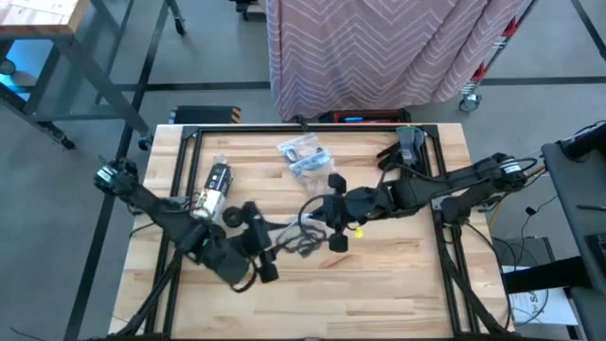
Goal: Sort rubber bands
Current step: Close the transparent zip bag
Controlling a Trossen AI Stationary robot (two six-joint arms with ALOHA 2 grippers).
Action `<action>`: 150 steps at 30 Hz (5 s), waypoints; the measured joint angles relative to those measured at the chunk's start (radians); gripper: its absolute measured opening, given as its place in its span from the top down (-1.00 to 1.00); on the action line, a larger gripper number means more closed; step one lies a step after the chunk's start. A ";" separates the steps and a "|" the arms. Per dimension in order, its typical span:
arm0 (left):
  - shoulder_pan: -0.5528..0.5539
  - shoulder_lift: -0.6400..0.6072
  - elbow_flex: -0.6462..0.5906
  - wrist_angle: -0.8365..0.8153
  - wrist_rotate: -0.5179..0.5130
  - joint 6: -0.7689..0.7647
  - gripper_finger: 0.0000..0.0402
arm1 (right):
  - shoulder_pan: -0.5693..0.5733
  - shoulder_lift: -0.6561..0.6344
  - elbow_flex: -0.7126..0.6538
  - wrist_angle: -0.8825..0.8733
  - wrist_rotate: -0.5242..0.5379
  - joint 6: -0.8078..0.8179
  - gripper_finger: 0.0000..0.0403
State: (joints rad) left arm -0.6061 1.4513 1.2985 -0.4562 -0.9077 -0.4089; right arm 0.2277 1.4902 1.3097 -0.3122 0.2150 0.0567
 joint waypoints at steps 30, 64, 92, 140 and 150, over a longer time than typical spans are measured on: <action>0.168 0.038 -0.163 0.483 0.133 0.346 0.88 | 0.001 0.000 -0.003 -0.058 -0.040 -0.136 1.00; 0.170 0.038 -0.163 0.420 0.136 0.321 0.78 | 0.006 0.001 0.000 -0.042 -0.043 -0.134 1.00; 0.166 0.012 -0.141 0.278 0.215 0.210 0.83 | 0.008 0.001 0.000 -0.054 -0.043 -0.104 1.00; 0.166 0.007 -0.136 0.210 0.217 0.143 0.99 | 0.007 -0.009 -0.002 -0.054 -0.038 -0.068 0.94; 0.166 0.007 -0.136 0.210 0.216 0.138 1.00 | 0.007 -0.025 -0.002 -0.049 -0.032 -0.057 0.44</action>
State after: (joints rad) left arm -0.4397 1.4578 1.1623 -0.2460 -0.6912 -0.2714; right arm 0.2352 1.4651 1.3079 -0.3615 0.1833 -0.0007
